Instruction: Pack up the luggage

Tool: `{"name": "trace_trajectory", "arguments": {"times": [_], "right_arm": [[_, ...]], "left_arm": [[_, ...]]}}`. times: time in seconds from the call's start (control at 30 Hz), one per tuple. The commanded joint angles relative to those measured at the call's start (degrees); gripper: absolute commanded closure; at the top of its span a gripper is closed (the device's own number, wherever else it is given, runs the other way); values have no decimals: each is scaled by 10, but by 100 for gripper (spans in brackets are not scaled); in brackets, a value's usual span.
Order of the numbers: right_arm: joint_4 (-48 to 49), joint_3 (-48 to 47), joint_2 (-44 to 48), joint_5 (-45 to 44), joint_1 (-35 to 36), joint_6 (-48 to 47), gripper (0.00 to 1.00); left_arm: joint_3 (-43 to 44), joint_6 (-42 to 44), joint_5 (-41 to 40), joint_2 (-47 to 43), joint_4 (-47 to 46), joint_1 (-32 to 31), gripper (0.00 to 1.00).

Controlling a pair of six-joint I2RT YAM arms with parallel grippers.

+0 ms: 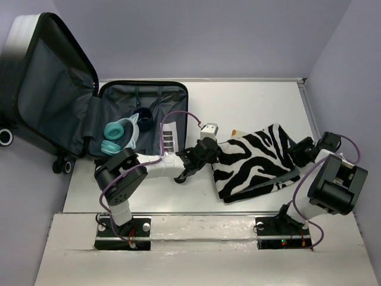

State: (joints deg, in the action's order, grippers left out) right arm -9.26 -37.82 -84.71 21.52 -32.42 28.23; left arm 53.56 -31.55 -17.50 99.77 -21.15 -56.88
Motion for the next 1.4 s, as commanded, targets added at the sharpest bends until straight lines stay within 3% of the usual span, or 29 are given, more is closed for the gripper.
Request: {"name": "trace_trajectory", "arguments": {"times": [0.0,0.17,0.33,0.57,0.77,1.0,1.2,1.37], "right_arm": [[-52,11,-38,-3,11,-12,55],[-41,23,36,-22,11,2,93],[-51,15,144,-5,11,10,93],[-104,-47,290,42,22,18,93],[-124,-93,357,80,27,43,93],[-142,-182,374,107,47,80,93],[-98,-261,335,75,166,145,93],[-42,-363,225,-30,404,155,93]], "left_arm": [[-4,-3,-17,-5,-49,3,94],[2,-1,-11,1,-50,3,94],[1,-1,-1,-10,-49,3,94],[14,4,40,-91,-37,3,94],[34,16,43,-164,-13,3,94],[82,37,42,-218,34,13,94],[137,53,50,-258,100,76,94],[185,76,57,-306,161,186,94]]}}
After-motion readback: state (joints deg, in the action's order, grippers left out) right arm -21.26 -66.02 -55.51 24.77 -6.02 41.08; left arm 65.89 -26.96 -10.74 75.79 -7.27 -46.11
